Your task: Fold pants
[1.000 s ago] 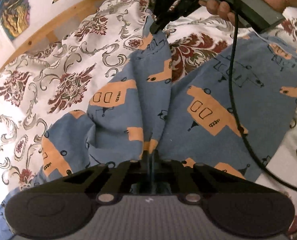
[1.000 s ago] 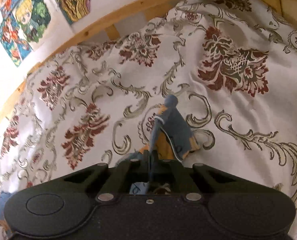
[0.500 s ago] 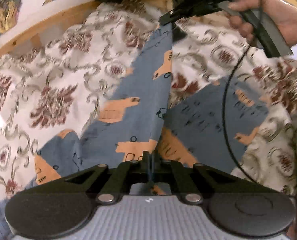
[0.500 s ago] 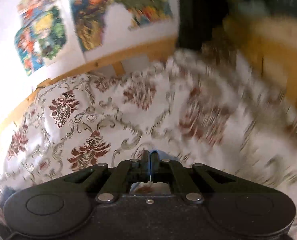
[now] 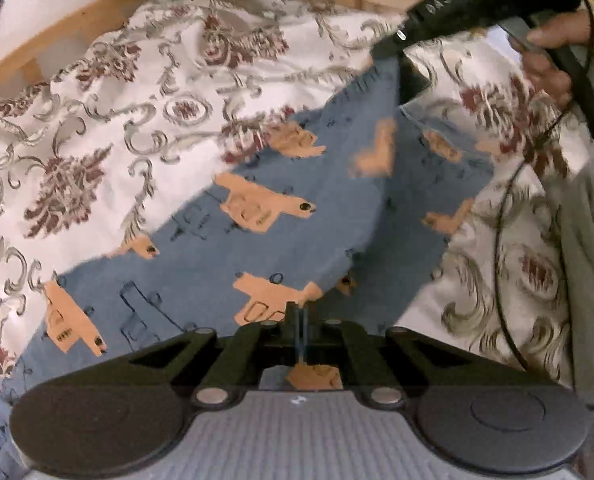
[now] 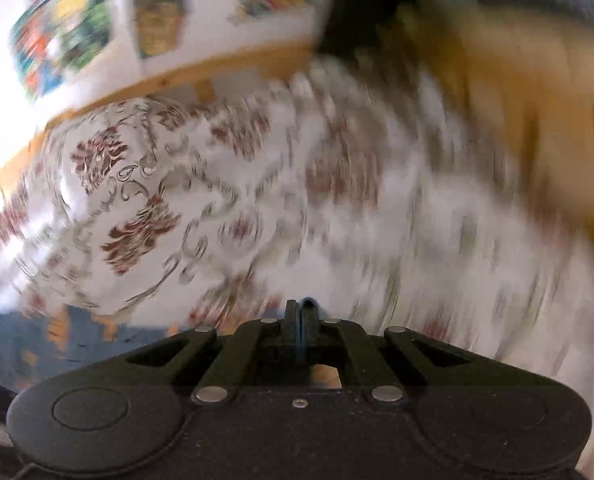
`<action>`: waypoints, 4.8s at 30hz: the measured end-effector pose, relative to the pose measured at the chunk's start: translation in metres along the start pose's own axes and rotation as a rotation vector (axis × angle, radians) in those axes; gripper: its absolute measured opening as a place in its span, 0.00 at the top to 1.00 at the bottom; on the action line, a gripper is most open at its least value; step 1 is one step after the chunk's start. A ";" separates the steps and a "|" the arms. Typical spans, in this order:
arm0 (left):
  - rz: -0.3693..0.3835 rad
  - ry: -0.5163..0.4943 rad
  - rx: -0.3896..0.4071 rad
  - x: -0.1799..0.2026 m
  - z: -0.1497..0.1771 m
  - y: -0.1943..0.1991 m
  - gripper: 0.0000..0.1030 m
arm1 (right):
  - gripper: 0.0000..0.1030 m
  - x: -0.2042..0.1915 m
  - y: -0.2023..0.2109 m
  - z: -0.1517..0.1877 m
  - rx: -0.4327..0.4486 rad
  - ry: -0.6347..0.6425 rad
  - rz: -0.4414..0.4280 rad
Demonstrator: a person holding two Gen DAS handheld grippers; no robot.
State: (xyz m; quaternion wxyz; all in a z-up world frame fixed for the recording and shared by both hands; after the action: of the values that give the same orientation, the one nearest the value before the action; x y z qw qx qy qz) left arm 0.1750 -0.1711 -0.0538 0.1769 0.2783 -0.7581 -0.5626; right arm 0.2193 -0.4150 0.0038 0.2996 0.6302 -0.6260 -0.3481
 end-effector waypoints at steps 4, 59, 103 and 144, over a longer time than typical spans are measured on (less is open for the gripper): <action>0.015 0.012 0.048 -0.002 -0.008 0.016 0.99 | 1.00 -0.029 0.036 -0.007 0.071 0.226 0.138; 0.473 0.107 -0.093 0.042 -0.230 -0.087 0.85 | 0.93 0.012 0.004 0.124 -0.172 0.607 0.162; 0.048 0.378 0.006 -0.117 0.061 0.007 0.14 | 0.41 -0.006 -0.016 0.057 -0.407 0.567 0.076; 0.070 0.696 -0.064 -0.227 0.093 -0.010 0.64 | 0.98 -0.281 -0.181 -0.064 -0.527 0.528 -0.581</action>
State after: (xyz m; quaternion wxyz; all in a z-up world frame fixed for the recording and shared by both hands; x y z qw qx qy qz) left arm 0.3011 0.0384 -0.0818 0.4525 0.4215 -0.6435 -0.4510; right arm 0.3836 -0.1315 -0.0886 0.4887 0.7486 -0.2166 -0.3923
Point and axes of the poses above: each gripper's, at about its wrist camera, not at the fingertips, and y roughly against the way its jaws point, x to its right, z to its underside, the point moved 2 cm from there along -y, roughly the way its jaws point, and after that the axes turned 15 degrees about -x, right-handed, at the moved point
